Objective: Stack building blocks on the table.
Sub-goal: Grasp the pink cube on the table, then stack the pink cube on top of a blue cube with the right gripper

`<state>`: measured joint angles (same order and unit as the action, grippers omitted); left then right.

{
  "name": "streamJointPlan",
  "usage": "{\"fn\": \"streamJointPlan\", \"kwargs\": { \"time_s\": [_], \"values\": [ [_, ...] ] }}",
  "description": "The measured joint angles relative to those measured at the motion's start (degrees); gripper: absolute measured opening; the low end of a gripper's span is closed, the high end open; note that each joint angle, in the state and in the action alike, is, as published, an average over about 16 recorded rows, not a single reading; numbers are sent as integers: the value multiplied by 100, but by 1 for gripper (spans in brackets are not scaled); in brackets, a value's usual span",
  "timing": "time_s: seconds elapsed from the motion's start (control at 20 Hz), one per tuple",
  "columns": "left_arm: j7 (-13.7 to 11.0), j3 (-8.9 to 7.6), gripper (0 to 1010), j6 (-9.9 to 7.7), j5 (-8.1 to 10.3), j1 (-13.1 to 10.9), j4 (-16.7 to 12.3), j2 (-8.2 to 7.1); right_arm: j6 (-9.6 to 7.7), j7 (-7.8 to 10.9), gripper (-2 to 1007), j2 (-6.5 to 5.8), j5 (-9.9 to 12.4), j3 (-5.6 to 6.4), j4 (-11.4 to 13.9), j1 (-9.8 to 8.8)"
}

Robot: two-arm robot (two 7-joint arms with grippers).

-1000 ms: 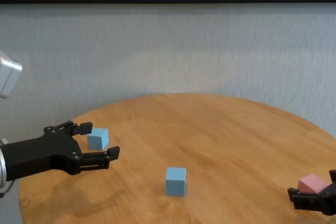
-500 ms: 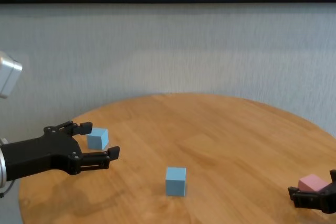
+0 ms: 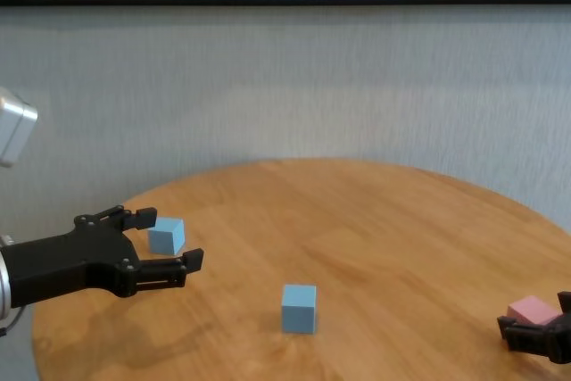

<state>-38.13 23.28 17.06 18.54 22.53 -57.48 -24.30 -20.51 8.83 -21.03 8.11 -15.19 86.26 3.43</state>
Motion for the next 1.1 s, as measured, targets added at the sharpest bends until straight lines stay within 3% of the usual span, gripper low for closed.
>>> {"fn": "streamJointPlan", "kwargs": {
  "time_s": [0.6,0.85,1.1],
  "values": [
    [0,0,1000,0,0,0,0,0,-76,162,458,54,-114,101,37,-20],
    [0,0,1000,0,0,0,0,0,-74,430,377,5,-114,102,196,-46],
    [0,0,1000,0,0,0,0,0,-99,836,359,-78,-21,44,449,-48]
  ]
}}
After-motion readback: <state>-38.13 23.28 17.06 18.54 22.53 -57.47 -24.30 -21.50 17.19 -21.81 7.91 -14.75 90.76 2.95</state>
